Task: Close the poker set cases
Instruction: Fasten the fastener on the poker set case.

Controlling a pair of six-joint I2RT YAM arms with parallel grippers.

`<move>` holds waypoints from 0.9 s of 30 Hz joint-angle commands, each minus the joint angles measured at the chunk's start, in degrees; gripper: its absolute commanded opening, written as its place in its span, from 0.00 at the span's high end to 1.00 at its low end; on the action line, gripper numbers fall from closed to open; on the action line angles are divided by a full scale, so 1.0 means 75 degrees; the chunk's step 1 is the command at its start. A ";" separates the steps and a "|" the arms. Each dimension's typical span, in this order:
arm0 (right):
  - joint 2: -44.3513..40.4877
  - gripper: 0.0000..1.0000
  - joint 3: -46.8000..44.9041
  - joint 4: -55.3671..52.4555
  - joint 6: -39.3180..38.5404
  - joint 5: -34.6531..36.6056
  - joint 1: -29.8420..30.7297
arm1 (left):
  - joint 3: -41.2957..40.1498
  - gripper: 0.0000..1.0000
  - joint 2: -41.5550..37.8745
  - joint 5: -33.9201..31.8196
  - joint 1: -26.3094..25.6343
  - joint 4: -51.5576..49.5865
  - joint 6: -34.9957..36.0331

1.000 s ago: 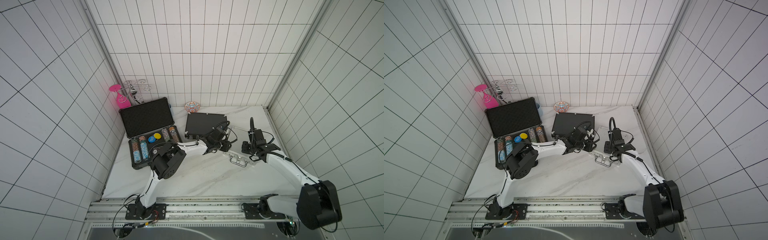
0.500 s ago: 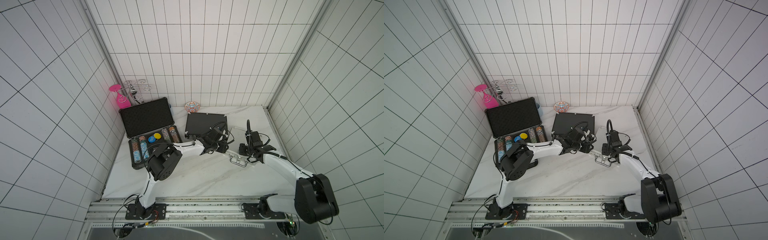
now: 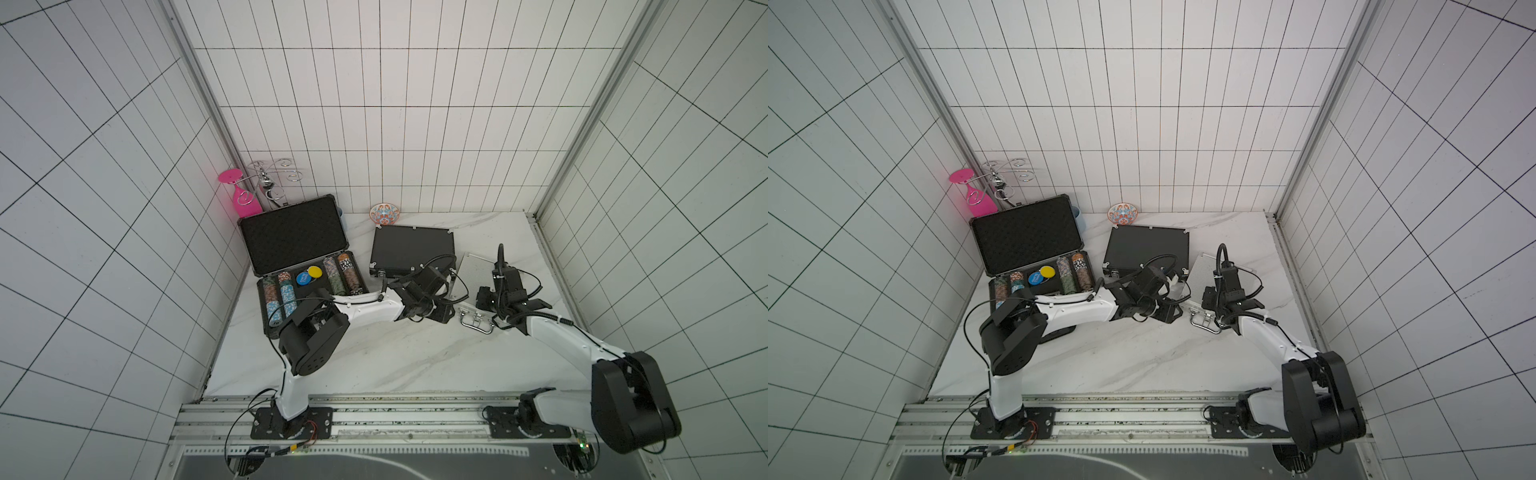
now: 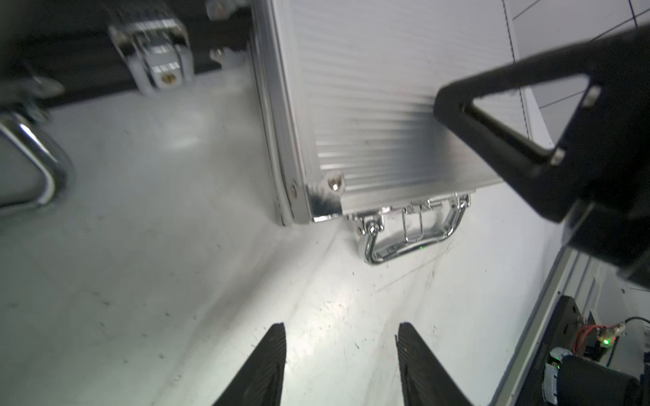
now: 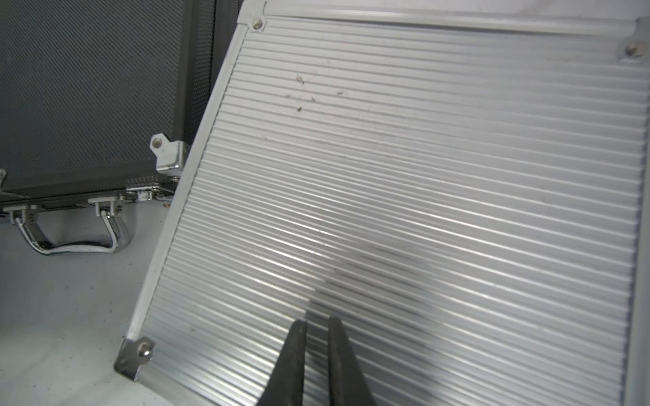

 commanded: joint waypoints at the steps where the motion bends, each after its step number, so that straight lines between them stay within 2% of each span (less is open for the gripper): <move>1: 0.0386 0.86 -0.0800 -0.1492 0.0502 -0.0500 0.0064 | 0.0257 0.52 0.0258 0.0230 -0.0343 0.0174 -0.0100; 7: 0.0001 0.86 -0.0915 -0.1364 0.0670 -0.0352 0.0064 | 0.0861 0.59 0.1064 -0.0145 -0.0514 0.0104 -0.0349; 11: 0.0032 0.86 -0.0816 -0.1371 0.0713 -0.0279 0.0064 | 0.0629 0.62 0.1304 0.0400 -0.0454 0.0921 -0.1189; 14: 0.0054 0.86 -0.0707 -0.1373 0.0704 -0.0199 0.0035 | -0.0461 0.58 0.1028 0.1011 -0.0330 0.3101 -0.2232; 16: 0.0031 0.86 -0.0639 -0.1389 0.0655 -0.0202 -0.0044 | -0.0872 0.55 0.0821 0.1119 -0.0291 0.3927 -0.2512; 22: 0.0017 0.86 -0.0574 -0.1397 0.0597 -0.0343 -0.0246 | -0.0877 0.49 0.0648 0.1403 -0.0303 0.4592 -0.2691; 27: 0.0018 0.86 -0.0615 -0.1382 0.0583 -0.0463 -0.0366 | -0.0396 0.44 0.1200 0.1645 -0.0338 0.4888 -0.2783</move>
